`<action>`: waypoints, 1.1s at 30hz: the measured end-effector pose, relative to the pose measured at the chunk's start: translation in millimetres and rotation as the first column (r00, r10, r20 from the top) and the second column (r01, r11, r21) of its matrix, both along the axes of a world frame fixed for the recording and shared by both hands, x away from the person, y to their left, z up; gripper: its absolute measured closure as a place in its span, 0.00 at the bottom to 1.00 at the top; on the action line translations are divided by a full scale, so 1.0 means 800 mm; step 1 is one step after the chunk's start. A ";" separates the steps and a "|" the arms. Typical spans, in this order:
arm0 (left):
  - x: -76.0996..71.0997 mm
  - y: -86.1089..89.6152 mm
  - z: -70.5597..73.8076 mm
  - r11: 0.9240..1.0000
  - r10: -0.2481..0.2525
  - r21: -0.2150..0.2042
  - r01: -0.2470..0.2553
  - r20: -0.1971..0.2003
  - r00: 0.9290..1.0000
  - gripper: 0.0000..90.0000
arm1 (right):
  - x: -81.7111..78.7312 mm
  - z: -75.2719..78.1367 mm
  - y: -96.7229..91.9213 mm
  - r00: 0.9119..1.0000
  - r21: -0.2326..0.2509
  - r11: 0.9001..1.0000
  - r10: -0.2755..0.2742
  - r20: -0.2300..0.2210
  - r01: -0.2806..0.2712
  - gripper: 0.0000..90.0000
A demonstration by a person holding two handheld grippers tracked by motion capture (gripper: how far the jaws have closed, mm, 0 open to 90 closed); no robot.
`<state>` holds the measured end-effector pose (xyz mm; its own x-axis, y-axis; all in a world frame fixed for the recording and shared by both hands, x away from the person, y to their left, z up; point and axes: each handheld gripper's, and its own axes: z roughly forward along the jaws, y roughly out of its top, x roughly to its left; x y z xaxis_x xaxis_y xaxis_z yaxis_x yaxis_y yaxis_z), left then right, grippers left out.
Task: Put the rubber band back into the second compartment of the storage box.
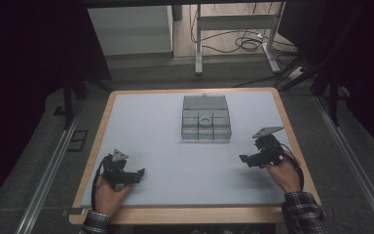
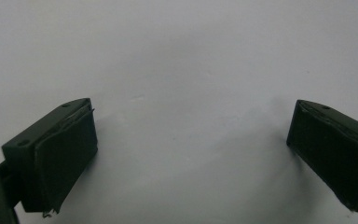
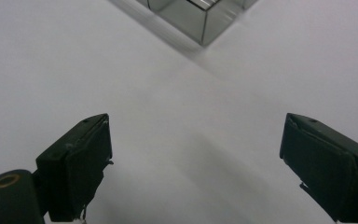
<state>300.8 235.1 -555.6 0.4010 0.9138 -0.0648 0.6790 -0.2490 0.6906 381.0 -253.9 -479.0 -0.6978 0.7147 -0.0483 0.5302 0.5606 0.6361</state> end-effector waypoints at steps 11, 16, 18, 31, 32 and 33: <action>0.000 0.000 0.000 1.000 0.000 0.000 0.000 0.000 1.000 0.02 | -0.013 -0.009 -0.027 0.999 -0.010 0.999 -0.032 -0.021 0.032 0.10; 0.000 0.000 0.000 1.000 0.000 0.000 0.000 0.000 1.000 0.02 | -0.018 -0.015 -0.033 0.999 -0.022 0.999 -0.036 -0.039 0.035 0.08; 0.000 0.000 0.000 1.000 0.000 0.000 0.000 0.000 1.000 0.02 | -0.020 -0.018 -0.036 0.998 -0.030 0.999 -0.039 -0.046 0.038 0.07; 0.000 -0.001 0.000 1.000 0.004 -0.004 -0.004 0.002 1.000 0.02 | -0.023 -0.044 -0.051 0.991 -0.106 0.992 -0.077 -0.114 0.065 0.01; 0.000 0.000 0.000 1.000 0.003 -0.004 -0.003 0.001 1.000 0.02 | -0.023 -0.044 -0.051 0.991 -0.102 0.993 -0.075 -0.111 0.064 0.00; 0.000 -0.001 0.000 1.000 0.003 -0.004 -0.003 0.001 1.000 0.02 | -0.024 -0.044 -0.051 0.991 -0.106 0.992 -0.075 -0.109 0.064 0.00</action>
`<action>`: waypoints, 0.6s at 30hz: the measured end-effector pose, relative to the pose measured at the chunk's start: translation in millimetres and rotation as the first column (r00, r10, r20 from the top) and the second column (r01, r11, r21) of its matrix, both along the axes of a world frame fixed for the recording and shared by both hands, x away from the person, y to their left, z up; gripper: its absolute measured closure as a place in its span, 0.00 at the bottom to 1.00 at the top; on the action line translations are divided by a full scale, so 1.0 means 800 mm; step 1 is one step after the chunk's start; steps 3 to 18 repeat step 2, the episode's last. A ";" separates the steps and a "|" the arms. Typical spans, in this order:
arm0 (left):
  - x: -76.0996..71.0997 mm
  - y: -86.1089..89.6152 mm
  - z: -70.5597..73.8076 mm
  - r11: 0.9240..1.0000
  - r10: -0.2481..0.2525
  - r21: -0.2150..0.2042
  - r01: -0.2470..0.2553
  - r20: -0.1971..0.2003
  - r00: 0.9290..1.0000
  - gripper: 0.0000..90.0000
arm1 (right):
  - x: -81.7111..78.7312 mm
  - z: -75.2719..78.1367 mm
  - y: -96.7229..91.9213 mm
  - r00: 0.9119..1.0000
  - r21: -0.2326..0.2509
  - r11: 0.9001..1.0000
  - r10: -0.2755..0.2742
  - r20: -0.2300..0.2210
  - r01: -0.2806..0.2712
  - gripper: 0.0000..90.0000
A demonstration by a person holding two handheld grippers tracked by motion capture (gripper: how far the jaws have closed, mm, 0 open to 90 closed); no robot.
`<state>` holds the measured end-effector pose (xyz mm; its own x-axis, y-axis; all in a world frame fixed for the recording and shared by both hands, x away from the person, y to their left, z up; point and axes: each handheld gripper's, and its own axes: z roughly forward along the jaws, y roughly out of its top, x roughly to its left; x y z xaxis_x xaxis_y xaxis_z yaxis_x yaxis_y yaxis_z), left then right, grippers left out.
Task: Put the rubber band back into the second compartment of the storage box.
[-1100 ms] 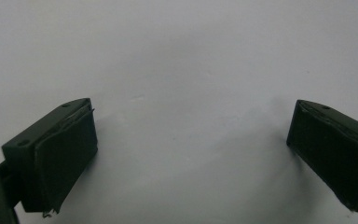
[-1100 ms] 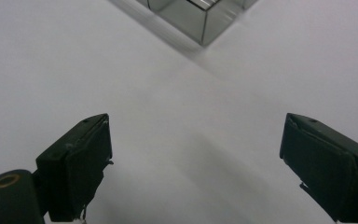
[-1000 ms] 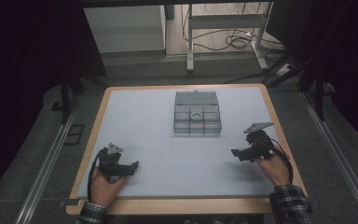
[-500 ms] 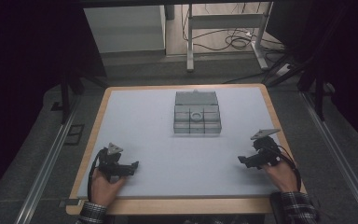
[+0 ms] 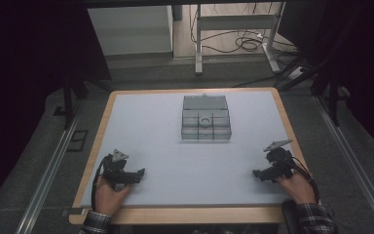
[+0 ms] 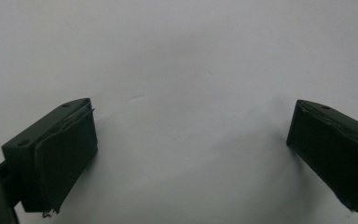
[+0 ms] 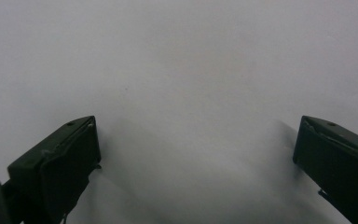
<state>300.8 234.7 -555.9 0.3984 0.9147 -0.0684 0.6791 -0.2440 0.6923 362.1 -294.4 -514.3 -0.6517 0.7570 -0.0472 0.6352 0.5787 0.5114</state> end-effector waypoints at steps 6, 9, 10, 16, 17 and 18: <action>0.000 0.000 0.000 1.000 0.003 -0.005 -0.003 0.001 1.000 0.02 | 0.000 0.000 0.001 1.000 -0.005 1.000 -0.010 -0.004 0.010 0.00; 0.000 0.000 0.000 1.000 0.003 -0.005 -0.003 0.001 1.000 0.02 | 0.000 0.000 0.001 1.000 -0.005 1.000 -0.010 -0.004 0.010 0.00; 0.000 0.000 0.000 1.000 0.003 -0.005 -0.003 0.001 1.000 0.02 | 0.000 0.000 0.001 1.000 -0.005 1.000 -0.010 -0.004 0.010 0.00; 0.000 0.000 0.000 1.000 0.003 -0.005 -0.003 0.001 1.000 0.02 | 0.000 0.000 0.001 1.000 -0.005 1.000 -0.010 -0.004 0.010 0.00; 0.000 0.000 0.000 1.000 0.003 -0.005 -0.003 0.001 1.000 0.02 | 0.000 0.000 0.001 1.000 -0.005 1.000 -0.010 -0.004 0.010 0.00; 0.000 0.000 0.000 1.000 0.003 -0.005 -0.003 0.001 1.000 0.02 | 0.000 0.000 0.001 1.000 -0.005 1.000 -0.010 -0.004 0.010 0.00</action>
